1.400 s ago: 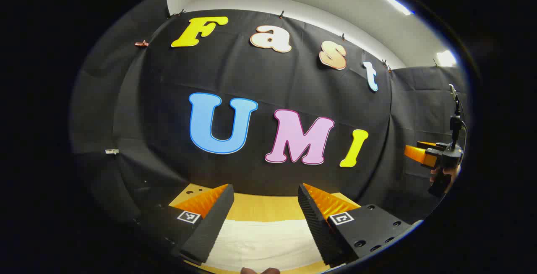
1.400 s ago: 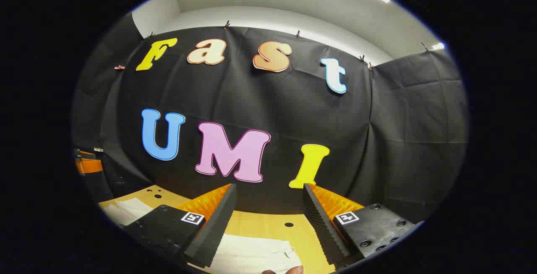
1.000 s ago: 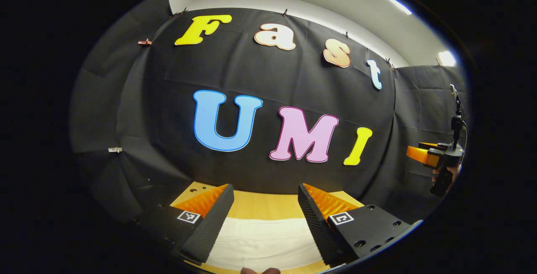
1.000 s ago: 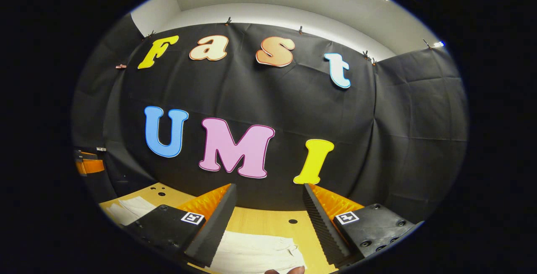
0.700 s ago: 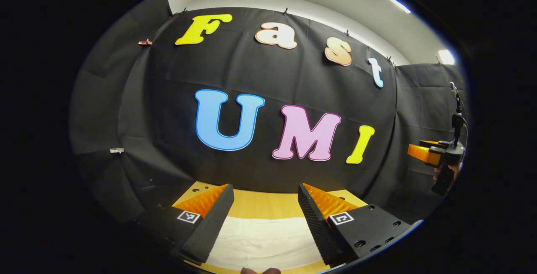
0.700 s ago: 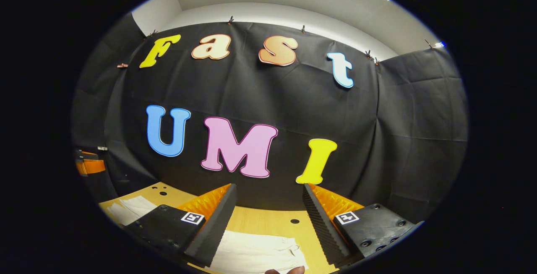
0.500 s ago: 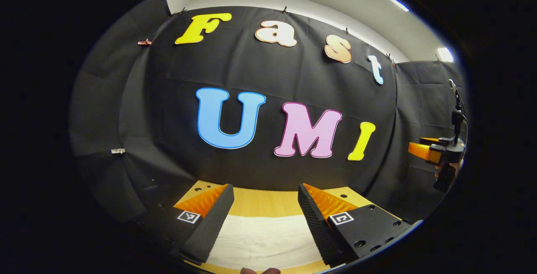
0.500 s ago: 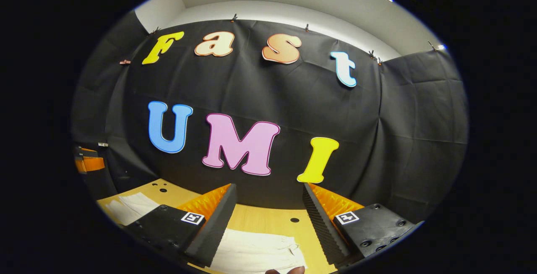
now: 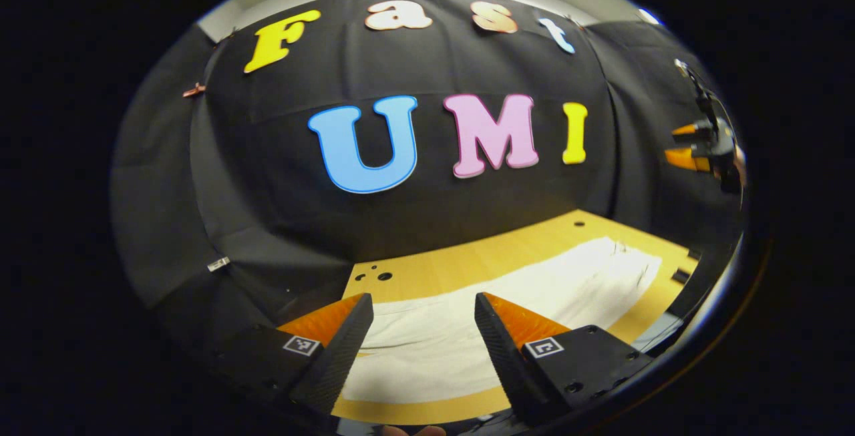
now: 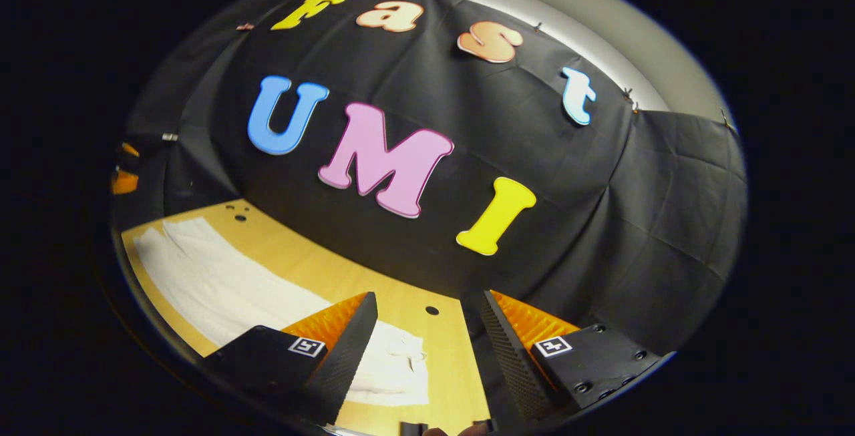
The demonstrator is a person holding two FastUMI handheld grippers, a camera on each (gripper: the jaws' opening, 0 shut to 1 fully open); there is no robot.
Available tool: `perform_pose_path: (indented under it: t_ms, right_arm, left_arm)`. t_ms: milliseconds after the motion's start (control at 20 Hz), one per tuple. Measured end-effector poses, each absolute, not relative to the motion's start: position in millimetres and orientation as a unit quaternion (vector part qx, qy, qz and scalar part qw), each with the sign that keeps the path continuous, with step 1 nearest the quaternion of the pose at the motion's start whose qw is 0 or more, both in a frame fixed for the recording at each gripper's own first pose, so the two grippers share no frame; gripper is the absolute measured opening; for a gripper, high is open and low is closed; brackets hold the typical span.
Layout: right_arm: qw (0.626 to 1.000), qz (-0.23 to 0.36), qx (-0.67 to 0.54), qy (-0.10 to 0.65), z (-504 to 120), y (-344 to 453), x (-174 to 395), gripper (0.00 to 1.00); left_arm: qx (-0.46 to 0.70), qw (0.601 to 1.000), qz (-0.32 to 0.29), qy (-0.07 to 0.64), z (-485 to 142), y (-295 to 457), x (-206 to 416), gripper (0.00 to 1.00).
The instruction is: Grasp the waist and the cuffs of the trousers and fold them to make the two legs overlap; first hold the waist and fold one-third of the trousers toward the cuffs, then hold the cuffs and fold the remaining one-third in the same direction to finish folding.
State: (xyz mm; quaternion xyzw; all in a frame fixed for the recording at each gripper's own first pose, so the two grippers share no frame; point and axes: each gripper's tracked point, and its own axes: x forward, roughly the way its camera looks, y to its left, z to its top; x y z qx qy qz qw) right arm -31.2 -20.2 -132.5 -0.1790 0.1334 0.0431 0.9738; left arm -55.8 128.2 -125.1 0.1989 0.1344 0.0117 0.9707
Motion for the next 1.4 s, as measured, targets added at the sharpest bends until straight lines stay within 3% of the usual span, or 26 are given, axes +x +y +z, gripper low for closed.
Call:
perform_pose_path:
  t_ms: [100, 350, 700, 950, 1200, 1250, 1350, 1400]
  right_arm:
    - [0.963, 0.053, -0.222, 0.142, -152, -30, -35, 0.97]
    - [0.938, 0.082, -0.282, 0.183, -218, -50, -48, 0.97]
    - [0.887, 0.16, -0.34, 0.268, -322, -44, -67, 0.97]
    - [0.878, 0.144, -0.338, 0.307, -357, -64, -66, 0.98]
    - [0.88, 0.122, -0.327, 0.322, -365, -87, -62, 0.97]
    - [0.88, 0.118, -0.326, 0.325, -369, -91, -62, 0.98]
    - [0.878, 0.116, -0.323, 0.332, -374, -96, -64, 0.97]
    - [0.877, 0.117, -0.323, 0.335, -376, -98, -65, 0.98]
  left_arm:
    - [0.235, 0.958, 0.002, 0.162, -153, 150, -67, 0.99]
    - [0.299, 0.923, -0.03, 0.241, -233, 190, -76, 0.96]
    - [0.421, 0.826, -0.093, 0.363, -348, 238, -79, 0.96]
    - [0.481, 0.758, -0.125, 0.422, -391, 266, -74, 0.96]
    - [0.532, 0.713, -0.15, 0.433, -395, 276, -46, 0.93]
    - [0.541, 0.704, -0.155, 0.433, -395, 276, -39, 0.96]
    - [0.555, 0.682, -0.166, 0.447, -400, 278, -28, 0.89]
    - [0.563, 0.673, -0.168, 0.45, -402, 278, -21, 0.78]
